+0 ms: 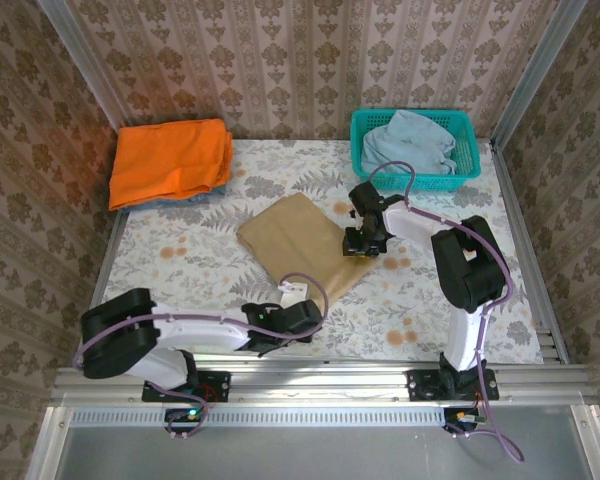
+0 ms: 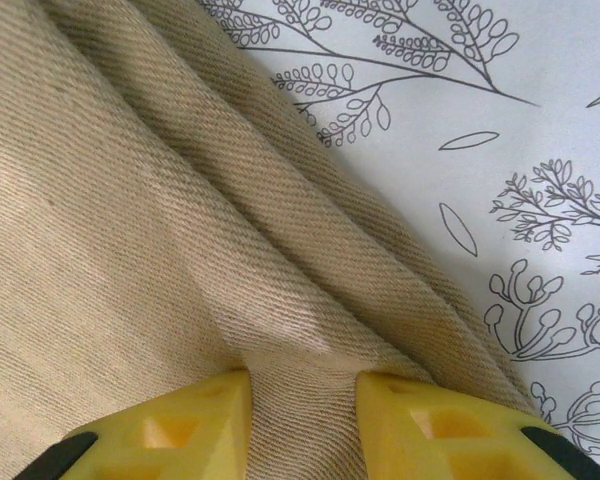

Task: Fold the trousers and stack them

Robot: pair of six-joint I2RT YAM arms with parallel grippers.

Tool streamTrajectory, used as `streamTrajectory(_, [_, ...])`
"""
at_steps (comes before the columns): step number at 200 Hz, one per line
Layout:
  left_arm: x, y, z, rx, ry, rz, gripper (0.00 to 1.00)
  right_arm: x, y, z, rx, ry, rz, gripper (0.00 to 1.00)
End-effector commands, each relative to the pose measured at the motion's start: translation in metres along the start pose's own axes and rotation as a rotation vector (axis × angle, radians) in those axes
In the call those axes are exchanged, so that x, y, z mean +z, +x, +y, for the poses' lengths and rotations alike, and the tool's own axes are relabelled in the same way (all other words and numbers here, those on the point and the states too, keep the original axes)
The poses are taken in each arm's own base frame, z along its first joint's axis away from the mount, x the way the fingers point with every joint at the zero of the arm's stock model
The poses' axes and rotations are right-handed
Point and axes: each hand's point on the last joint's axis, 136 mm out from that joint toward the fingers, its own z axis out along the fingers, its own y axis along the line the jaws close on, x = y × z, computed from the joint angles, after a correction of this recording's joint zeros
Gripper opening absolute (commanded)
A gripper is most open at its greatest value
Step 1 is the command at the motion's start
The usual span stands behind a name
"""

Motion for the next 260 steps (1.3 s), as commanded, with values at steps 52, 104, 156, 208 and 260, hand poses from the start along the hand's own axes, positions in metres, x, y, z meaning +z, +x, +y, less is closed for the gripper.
streamTrajectory(52, [-0.009, 0.031, 0.037, 0.06, -0.009, 0.095, 0.0, 0.012, 0.0, -0.022, 0.016, 0.081, 0.011, 0.36])
streamTrajectory(104, [-0.008, 0.057, 0.049, 0.084, -0.025, 0.191, 0.0, 0.015, 0.002, -0.023, 0.017, 0.084, 0.023, 0.36])
streamTrajectory(156, [-0.03, 0.059, 0.075, 0.071, -0.082, 0.197, 0.32, 0.012, 0.004, -0.019, 0.016, 0.059, 0.022, 0.39])
streamTrajectory(208, [-0.062, 0.038, 0.079, 0.06, -0.097, 0.157, 0.69, 0.013, 0.014, -0.016, 0.016, 0.046, 0.029, 0.39])
streamTrajectory(260, [-0.104, -0.034, 0.109, -0.126, -0.177, 0.027, 0.74, 0.013, 0.062, -0.012, 0.009, 0.032, 0.046, 0.38])
